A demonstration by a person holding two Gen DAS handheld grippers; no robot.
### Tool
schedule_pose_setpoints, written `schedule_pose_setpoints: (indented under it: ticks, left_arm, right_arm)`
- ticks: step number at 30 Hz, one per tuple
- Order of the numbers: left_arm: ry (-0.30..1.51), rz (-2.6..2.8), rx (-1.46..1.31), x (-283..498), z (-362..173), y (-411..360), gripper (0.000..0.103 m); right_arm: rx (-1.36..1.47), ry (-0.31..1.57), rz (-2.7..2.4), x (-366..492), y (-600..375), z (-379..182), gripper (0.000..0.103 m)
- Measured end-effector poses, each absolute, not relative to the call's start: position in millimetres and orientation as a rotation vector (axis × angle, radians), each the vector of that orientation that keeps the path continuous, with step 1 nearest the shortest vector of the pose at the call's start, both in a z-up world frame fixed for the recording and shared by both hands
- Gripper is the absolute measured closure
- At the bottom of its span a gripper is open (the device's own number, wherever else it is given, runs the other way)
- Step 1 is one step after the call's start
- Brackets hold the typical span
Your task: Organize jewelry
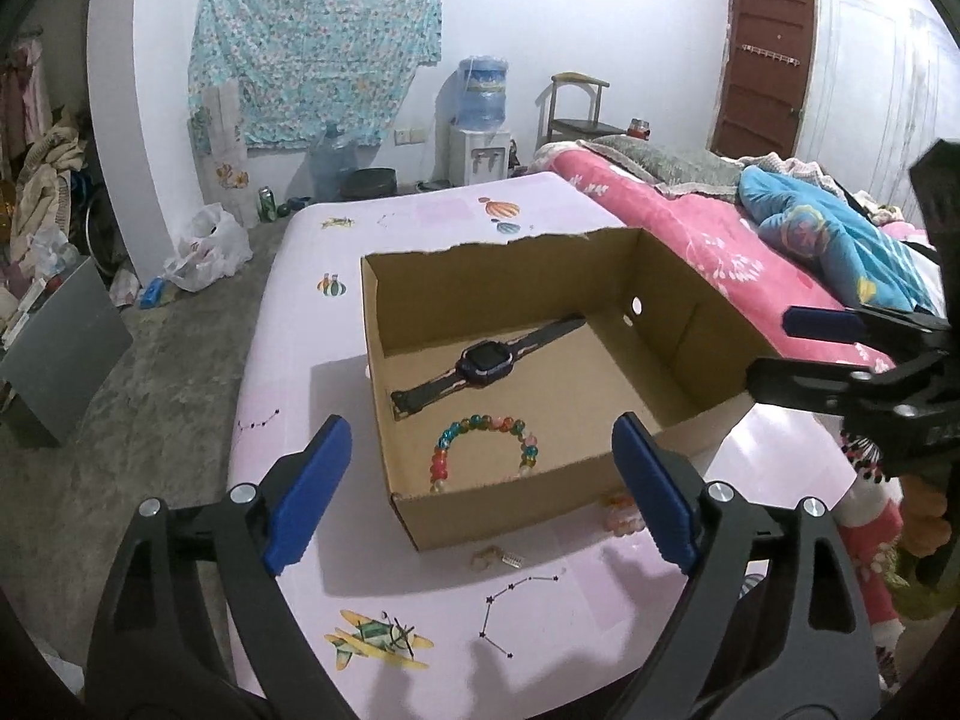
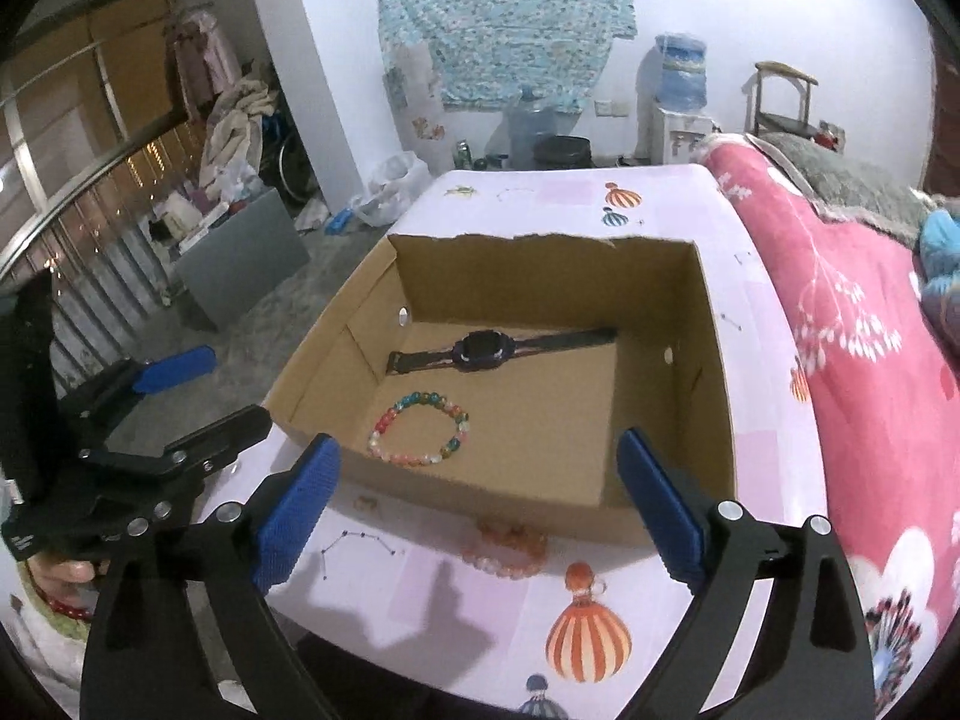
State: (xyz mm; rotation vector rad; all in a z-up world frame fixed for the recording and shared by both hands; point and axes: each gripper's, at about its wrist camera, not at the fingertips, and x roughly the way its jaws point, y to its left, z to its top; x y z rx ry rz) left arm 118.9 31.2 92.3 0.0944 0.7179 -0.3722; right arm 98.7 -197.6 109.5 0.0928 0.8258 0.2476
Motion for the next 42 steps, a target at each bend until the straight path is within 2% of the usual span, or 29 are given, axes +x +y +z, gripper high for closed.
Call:
schedule_pose_setpoints:
  ticks: [9, 12, 16, 42]
  left_arm:
    - [0.76, -0.349, 0.09, 100.2, 60.4, 39.1, 0.017]
    - [0.792, -0.334, 0.104, 100.9, 42.3, 38.7, 0.017]
    - [0.852, -0.299, 0.109, 112.6, 23.3, 37.7, 0.017]
    - [0.861, -0.273, 0.109, 147.8, 16.5, 28.9, 0.017]
  right_arm:
    - [0.232, 0.897, 0.228, 58.4, -229.6, 65.4, 0.012]
    - [0.335, 0.982, 0.199, 62.4, -247.3, 37.0, 0.012]
    - [0.417, 1.003, 0.175, 73.7, -257.8, 21.7, 0.012]
    - [0.469, 0.956, 0.13, 136.2, -273.7, 20.9, 0.012]
